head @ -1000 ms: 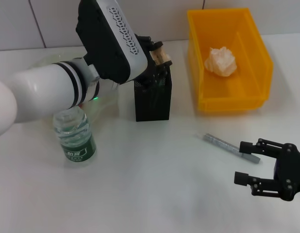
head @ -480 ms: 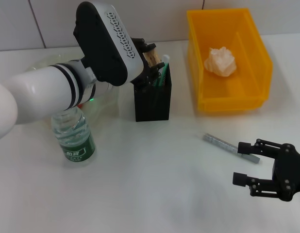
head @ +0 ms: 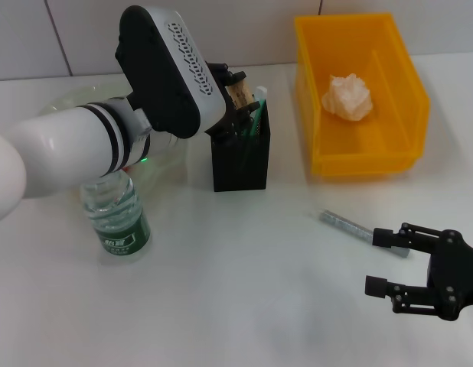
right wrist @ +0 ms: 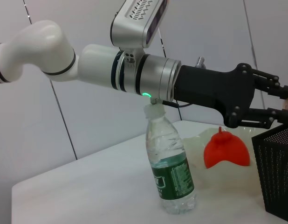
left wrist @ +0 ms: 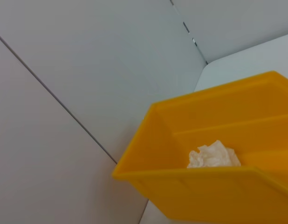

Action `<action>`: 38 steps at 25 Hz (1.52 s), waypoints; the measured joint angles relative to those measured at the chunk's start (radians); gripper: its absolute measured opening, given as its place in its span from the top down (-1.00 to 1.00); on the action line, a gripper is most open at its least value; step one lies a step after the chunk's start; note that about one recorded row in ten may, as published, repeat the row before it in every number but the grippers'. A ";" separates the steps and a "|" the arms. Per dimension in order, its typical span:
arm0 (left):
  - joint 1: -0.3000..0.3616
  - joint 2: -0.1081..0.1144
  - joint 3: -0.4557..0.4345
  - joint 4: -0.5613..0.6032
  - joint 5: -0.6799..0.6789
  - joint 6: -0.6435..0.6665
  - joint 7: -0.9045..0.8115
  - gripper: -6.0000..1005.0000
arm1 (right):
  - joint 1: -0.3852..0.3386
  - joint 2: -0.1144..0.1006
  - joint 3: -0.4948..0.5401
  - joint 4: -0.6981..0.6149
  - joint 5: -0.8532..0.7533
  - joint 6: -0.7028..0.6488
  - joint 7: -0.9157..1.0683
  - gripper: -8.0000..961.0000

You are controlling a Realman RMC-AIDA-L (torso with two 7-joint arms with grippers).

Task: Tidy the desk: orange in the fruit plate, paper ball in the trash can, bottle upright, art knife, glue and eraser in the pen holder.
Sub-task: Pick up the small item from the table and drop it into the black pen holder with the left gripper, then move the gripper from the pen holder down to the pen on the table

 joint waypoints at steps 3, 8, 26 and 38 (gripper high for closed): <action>0.001 0.001 -0.001 0.001 0.000 0.001 0.000 0.17 | 0.000 0.000 0.001 0.000 -0.001 0.000 0.000 -0.65; 0.002 0.001 -0.003 0.011 0.001 0.008 0.002 0.17 | 0.002 0.000 0.000 0.000 -0.002 0.000 0.001 -0.65; 0.029 0.005 -0.046 0.165 -0.005 0.021 0.004 -0.35 | 0.014 -0.007 0.009 0.000 -0.002 0.002 0.012 -0.64; 0.133 0.012 -0.346 0.325 -0.540 0.458 0.121 -0.36 | 0.023 -0.015 0.048 -0.002 -0.002 0.011 0.025 -0.64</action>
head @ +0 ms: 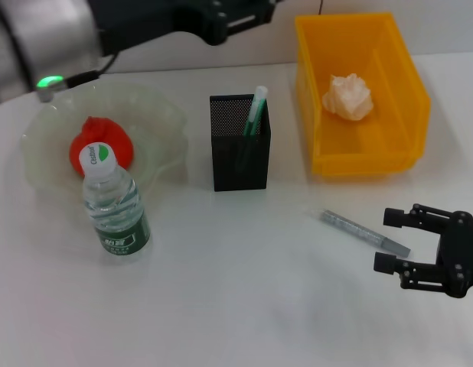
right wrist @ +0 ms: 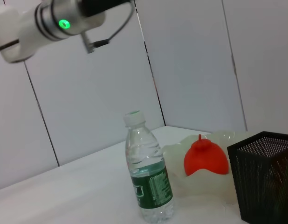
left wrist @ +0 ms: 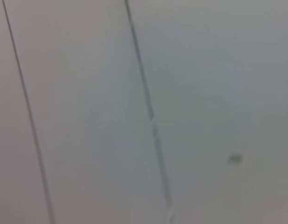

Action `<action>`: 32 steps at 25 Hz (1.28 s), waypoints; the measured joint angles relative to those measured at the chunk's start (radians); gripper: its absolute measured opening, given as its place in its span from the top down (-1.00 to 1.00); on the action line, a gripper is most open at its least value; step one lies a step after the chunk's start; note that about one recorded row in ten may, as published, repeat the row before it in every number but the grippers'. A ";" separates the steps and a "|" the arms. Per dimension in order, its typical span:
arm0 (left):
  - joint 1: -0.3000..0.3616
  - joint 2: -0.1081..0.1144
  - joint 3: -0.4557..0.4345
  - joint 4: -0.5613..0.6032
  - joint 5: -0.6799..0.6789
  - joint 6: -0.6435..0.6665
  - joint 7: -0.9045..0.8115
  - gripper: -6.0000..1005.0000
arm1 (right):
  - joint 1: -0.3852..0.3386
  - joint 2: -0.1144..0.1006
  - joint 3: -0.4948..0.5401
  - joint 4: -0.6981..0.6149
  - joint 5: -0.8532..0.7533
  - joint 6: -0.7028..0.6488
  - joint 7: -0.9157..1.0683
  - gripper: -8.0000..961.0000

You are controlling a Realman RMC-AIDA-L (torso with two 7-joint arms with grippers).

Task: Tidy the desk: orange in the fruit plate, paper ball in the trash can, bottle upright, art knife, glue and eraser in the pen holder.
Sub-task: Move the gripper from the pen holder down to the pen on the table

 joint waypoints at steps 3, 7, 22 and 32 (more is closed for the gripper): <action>0.024 0.001 -0.109 -0.066 -0.168 0.213 0.069 -0.36 | 0.006 -0.002 0.007 -0.002 0.000 0.001 0.005 -0.64; 0.069 -0.002 -0.166 -0.148 -0.198 0.362 0.138 -0.46 | 0.011 -0.003 0.007 -0.011 0.004 0.000 0.017 -0.64; 0.279 0.003 0.023 -0.357 -0.340 0.581 0.730 -0.12 | 0.033 -0.008 0.019 -0.012 0.008 0.001 0.035 -0.64; 0.244 0.005 -0.048 -0.517 -0.261 0.644 0.670 0.36 | 0.036 -0.012 0.034 -0.078 0.008 -0.011 0.123 -0.64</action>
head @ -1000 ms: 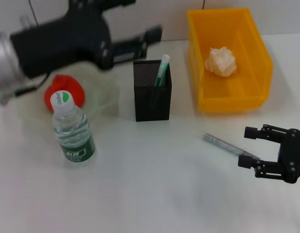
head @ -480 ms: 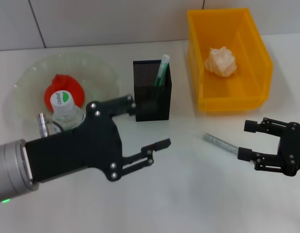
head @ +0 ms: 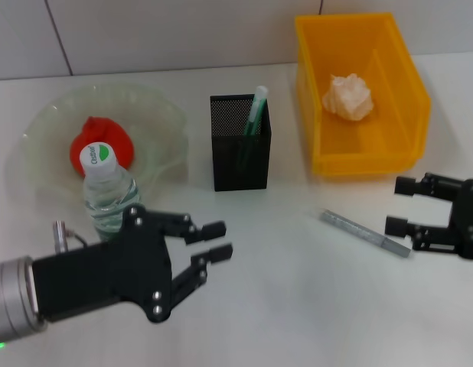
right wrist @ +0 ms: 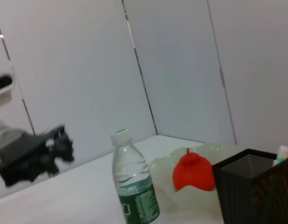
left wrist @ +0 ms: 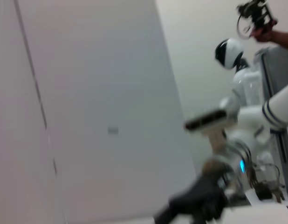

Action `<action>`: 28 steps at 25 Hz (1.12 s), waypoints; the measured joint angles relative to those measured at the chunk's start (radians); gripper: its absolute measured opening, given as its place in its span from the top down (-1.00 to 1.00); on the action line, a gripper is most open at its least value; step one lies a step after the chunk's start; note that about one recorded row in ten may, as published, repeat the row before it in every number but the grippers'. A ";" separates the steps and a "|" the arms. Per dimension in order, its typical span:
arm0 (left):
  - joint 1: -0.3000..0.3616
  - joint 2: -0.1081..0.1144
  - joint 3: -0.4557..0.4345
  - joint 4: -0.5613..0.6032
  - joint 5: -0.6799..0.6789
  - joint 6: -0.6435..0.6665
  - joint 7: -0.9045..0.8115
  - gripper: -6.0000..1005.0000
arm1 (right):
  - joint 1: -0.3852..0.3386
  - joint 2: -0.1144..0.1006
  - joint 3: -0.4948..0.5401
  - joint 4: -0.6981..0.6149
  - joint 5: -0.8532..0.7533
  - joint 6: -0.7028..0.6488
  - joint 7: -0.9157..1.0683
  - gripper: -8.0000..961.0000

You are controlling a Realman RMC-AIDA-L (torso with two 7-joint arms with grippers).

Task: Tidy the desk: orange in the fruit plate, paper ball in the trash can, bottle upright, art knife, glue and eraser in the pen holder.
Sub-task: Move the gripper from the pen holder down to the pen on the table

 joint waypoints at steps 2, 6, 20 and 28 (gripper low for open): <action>-0.008 -0.002 -0.006 -0.044 0.014 -0.007 -0.003 0.46 | 0.000 0.000 -0.007 -0.071 -0.004 -0.006 0.076 -0.64; -0.044 -0.004 -0.010 -0.163 0.036 -0.025 0.012 0.65 | 0.026 -0.001 -0.037 -0.254 -0.037 -0.014 0.286 -0.64; -0.065 -0.005 -0.018 -0.273 0.037 -0.038 0.080 -0.51 | 0.318 -0.017 -0.271 -0.790 -0.527 -0.124 1.093 -0.64; -0.067 -0.004 -0.018 -0.288 0.038 -0.045 0.085 -0.66 | 0.383 -0.002 -0.486 -0.805 -0.710 -0.167 1.101 -0.64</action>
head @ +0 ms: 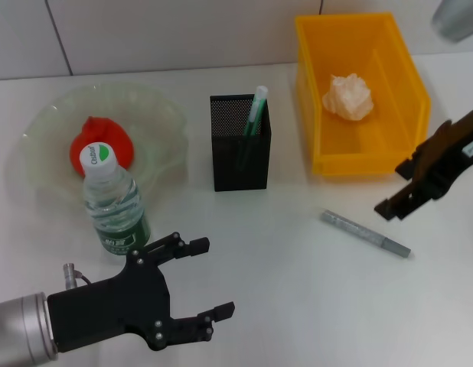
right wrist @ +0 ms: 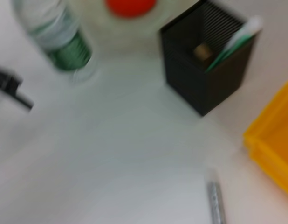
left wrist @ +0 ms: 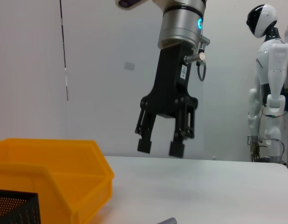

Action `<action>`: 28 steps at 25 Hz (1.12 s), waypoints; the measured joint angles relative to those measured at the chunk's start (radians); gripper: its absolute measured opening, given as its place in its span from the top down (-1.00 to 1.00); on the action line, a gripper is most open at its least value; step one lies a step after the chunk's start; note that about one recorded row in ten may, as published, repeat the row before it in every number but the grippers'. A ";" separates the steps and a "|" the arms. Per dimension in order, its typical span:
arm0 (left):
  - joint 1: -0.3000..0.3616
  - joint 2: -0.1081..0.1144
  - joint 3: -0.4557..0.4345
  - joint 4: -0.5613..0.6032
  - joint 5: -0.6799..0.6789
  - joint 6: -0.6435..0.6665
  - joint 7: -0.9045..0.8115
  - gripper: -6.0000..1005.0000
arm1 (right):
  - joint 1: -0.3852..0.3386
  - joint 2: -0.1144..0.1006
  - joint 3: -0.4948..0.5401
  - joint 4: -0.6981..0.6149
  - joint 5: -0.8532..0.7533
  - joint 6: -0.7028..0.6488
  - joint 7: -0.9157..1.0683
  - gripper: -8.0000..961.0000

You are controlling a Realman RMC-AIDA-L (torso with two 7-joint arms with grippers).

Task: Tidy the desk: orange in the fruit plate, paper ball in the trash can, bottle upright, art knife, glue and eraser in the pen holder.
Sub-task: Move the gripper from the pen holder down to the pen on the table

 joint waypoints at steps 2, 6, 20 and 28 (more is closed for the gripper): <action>0.000 0.001 0.003 -0.001 0.000 0.000 0.000 -0.70 | 0.005 0.009 -0.047 0.003 -0.041 0.004 -0.004 -0.64; 0.000 0.002 0.008 -0.006 0.012 0.000 0.000 -0.72 | 0.010 0.037 -0.106 0.011 -0.110 0.030 -0.017 -0.64; -0.001 0.002 0.010 -0.013 0.062 0.018 -0.014 -0.72 | 0.037 0.049 -0.182 0.187 -0.140 0.201 -0.021 -0.64; 0.002 0.001 0.004 -0.020 0.062 0.010 -0.003 -0.72 | 0.051 0.049 -0.234 0.271 -0.159 0.271 -0.005 -0.64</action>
